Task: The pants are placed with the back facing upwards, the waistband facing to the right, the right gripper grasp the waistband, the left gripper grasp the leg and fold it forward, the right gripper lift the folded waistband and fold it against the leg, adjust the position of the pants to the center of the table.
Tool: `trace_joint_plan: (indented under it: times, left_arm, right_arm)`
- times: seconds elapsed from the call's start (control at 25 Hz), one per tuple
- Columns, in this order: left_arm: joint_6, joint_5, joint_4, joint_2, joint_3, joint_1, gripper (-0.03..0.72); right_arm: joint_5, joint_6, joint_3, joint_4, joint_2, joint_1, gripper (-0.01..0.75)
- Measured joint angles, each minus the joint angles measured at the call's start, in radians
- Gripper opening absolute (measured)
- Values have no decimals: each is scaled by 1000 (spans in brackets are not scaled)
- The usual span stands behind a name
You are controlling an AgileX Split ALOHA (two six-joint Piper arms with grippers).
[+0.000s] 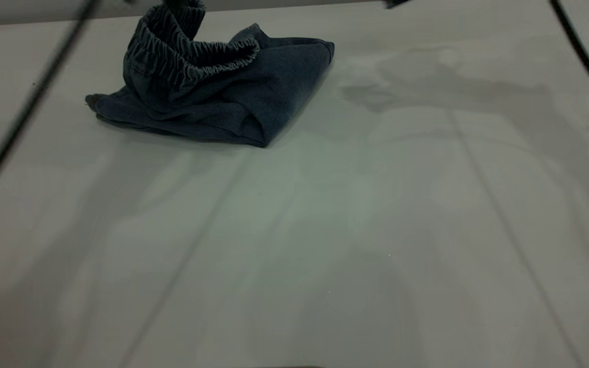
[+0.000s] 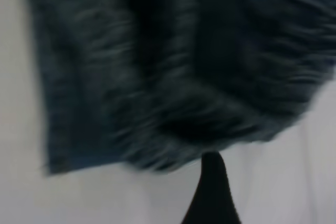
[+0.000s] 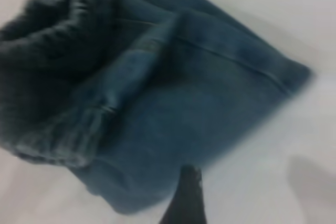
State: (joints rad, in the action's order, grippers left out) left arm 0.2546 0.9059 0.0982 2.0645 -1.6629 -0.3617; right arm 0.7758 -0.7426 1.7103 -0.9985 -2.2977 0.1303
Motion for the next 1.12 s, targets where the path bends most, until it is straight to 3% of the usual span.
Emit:
trace_joint_plan:
  times: [0.32,0.6,0.88,1.12]
  left_arm:
    - [28,-92,11,118,0,-154,524]
    - [29,-164,-8,194,0,-187,524]
    - [-87,-187,-219,199,-37,-174,524]
    - [-255,-97,-506,199,-98,-173,524]
  right_arm:
    - [32,27,0,46,0,-39,587]
    - [38,24,0,50,0,-39,587]
    - [43,24,0,56,0,-39,587]
    - [44,24,0,57,0,-39,587]
